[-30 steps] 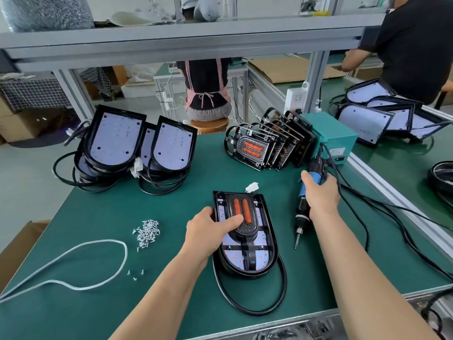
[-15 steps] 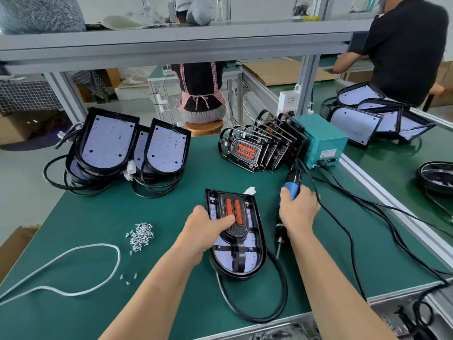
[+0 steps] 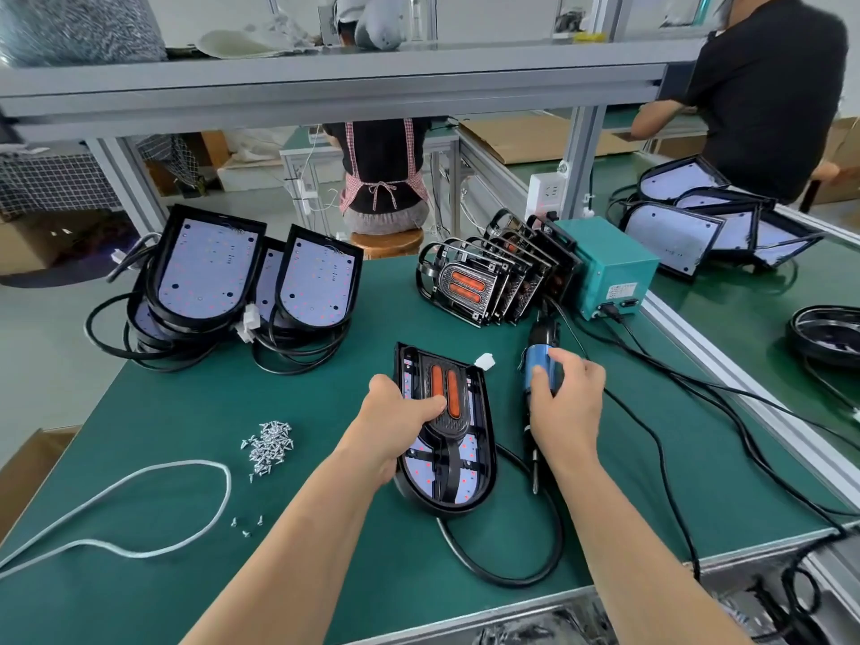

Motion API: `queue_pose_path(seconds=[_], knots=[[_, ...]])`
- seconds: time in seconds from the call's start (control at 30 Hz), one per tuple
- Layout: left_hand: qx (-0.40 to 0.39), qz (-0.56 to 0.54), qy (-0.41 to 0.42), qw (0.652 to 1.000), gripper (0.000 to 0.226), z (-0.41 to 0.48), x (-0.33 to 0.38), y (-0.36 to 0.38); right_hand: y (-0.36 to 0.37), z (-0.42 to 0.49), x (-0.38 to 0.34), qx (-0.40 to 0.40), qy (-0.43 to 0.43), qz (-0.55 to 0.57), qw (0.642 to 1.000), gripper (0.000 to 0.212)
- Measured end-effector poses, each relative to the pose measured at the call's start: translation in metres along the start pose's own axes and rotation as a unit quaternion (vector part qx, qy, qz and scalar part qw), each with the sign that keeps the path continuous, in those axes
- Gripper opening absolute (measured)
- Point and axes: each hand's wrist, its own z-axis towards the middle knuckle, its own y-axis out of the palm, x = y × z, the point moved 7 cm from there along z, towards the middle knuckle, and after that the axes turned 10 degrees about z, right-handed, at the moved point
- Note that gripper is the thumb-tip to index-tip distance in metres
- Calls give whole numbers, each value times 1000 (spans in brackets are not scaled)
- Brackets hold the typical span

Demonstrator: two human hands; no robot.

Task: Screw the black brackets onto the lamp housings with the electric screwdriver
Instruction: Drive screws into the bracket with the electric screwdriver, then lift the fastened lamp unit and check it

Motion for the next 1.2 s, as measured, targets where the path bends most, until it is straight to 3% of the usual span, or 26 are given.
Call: queue_pose_path(seconds=[0.07,0.17,0.33,0.4,0.5,0.6,0.67,0.77,0.87,1.1,1.2], knots=[[-3,1,-5,1000,48,1,-3,-1,-2,-3,-10,-2,-45,-37,998,32],[-7,-6,-3,1000,50,3,-7,-3,3,-14,-36,-60,-188,-152,968,27],[-6,-25,1,1000,52,8,-11,-8,32,-42,-35,-311,-211,-429,822,23],[-2,-45,7,999,44,12,-13,-11,35,-47,-40,-341,-207,-436,807,17],[1,-66,18,998,35,12,-14,-15,46,-53,-43,-374,-173,-401,818,18],[2,-118,12,993,32,11,-16,-22,52,-54,-37,-386,-91,-324,859,7],[-20,-179,-6,984,30,10,-18,-26,57,-53,-31,-372,-30,-236,897,11],[-67,-245,-32,967,37,8,-20,-29,66,-54,-21,-339,106,-9,935,21],[-110,-257,-58,958,45,6,-24,-27,71,-54,-13,-301,201,107,926,20],[-172,-178,-63,967,58,1,-23,-26,67,-52,-15,-269,176,88,943,14],[-181,-223,-41,957,60,-5,-16,-20,65,-56,-18,-258,202,164,931,11]])
